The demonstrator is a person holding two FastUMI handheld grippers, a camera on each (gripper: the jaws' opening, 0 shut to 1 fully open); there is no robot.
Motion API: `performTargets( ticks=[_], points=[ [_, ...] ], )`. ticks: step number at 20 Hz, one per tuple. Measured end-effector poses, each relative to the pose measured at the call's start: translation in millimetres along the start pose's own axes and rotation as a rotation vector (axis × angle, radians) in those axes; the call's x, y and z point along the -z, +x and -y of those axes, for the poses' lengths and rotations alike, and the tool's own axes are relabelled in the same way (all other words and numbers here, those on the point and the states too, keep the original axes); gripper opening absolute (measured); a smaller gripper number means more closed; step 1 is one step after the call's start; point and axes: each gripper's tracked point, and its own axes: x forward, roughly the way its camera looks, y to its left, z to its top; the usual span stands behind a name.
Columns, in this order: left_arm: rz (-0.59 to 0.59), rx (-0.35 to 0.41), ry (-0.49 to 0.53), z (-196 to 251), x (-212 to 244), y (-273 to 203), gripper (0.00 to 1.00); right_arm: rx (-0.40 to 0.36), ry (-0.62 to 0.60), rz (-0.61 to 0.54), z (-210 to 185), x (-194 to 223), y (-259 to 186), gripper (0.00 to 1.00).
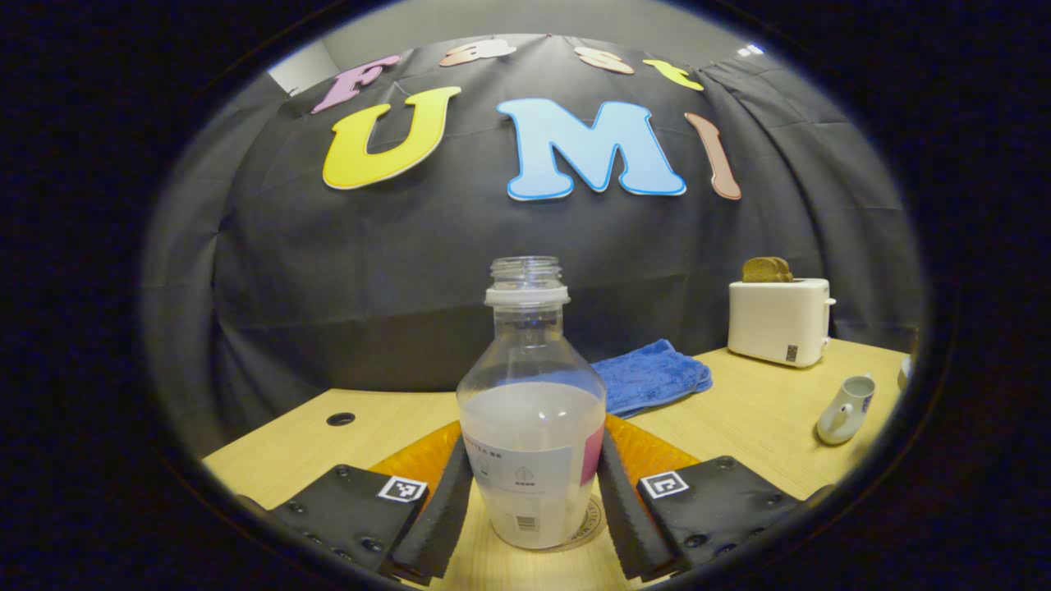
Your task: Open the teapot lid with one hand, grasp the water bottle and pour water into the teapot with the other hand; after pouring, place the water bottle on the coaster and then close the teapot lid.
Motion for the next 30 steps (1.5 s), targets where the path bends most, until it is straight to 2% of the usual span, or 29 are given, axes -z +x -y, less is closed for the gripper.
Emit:
performTargets(
  ticks=[7, 11, 14, 15, 18, 26, 30],
  points=[
    [-0.007, 0.003, -0.065, -3.7, 12.9, 13.4, 0.87, 0.0, 0.014, -0.008, 1.2, 2.4, 0.5, 0.01],
    [-0.003, 0.006, -0.046, 0.1, 14.9, 18.5, 0.87, -0.008, 0.009, -0.015, -1.5, 3.9, 0.3, 0.01],
    [0.003, 0.002, -0.02, 1.6, 11.1, 13.3, 0.99, -0.003, 0.005, -0.021, -0.2, 5.4, 0.0, 0.01],
    [0.009, 0.001, -0.021, 0.9, 10.1, 14.6, 1.0, 0.001, 0.006, -0.019, 0.9, 4.8, -0.3, 0.02],
    [0.012, 0.01, -0.047, 1.8, 8.2, 6.2, 1.0, 0.007, 0.002, -0.01, 2.3, 1.8, -2.4, 0.01],
    [0.011, 0.004, -0.037, 0.7, 9.8, -16.3, 1.0, 0.002, -0.004, -0.01, -0.9, -0.7, -7.4, 0.01],
    [0.0, 0.001, -0.011, 0.9, 13.1, -46.8, 1.0, 0.03, -0.029, 0.027, 8.6, -13.3, -0.2, 0.01]
  ],
)
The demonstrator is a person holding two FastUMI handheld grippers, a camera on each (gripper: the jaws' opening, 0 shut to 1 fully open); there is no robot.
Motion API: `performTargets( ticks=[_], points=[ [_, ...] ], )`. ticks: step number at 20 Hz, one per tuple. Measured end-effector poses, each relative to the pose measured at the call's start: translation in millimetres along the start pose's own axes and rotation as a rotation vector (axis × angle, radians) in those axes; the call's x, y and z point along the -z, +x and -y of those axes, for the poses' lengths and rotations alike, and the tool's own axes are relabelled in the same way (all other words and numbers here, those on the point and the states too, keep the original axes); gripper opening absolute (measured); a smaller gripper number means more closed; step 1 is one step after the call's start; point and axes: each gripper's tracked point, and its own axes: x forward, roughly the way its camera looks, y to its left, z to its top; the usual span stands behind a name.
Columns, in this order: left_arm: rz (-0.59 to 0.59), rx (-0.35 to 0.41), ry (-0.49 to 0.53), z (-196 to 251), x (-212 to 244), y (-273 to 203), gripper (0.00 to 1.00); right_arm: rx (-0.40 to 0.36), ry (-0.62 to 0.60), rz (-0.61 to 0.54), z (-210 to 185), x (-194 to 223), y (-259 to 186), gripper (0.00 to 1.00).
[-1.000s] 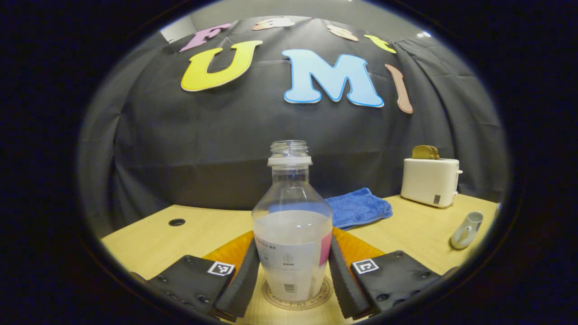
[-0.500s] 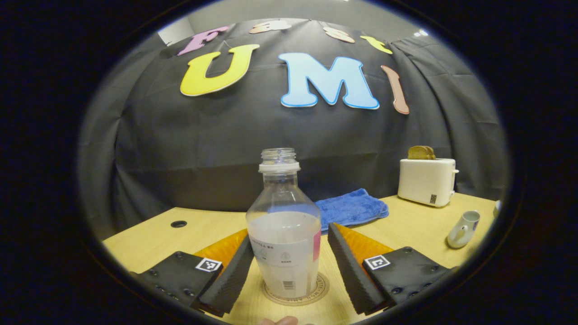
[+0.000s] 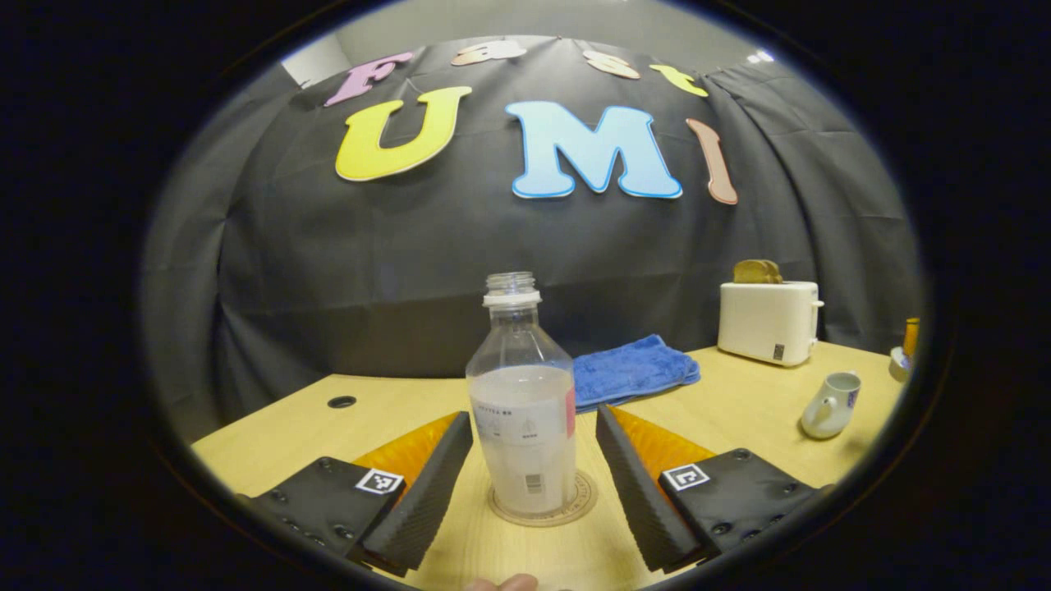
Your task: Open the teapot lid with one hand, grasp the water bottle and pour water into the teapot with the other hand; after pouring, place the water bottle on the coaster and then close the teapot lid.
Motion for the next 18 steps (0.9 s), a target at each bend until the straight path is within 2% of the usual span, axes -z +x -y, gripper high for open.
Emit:
performTargets(
  ticks=[4, 10, 13, 18],
  points=[
    [0.003, -0.005, 0.021, 1.3, 1.9, -40.6, 1.0, 0.045, -0.043, 0.038, 14.9, -5.8, 35.3, 0.01],
    [0.051, 0.06, -0.007, 31.9, -14.0, -104.1, 1.0, 0.069, -0.026, -0.04, 20.0, 23.5, 82.4, 0.02],
    [0.084, 0.088, -0.012, 42.6, -26.6, -122.5, 1.0, 0.063, -0.039, -0.075, 16.5, 37.4, 88.6, 0.01],
    [0.09, 0.098, -0.023, 45.2, -28.1, -128.0, 1.0, 0.068, -0.034, -0.068, 20.1, 39.1, 91.1, 0.01]
  ],
)
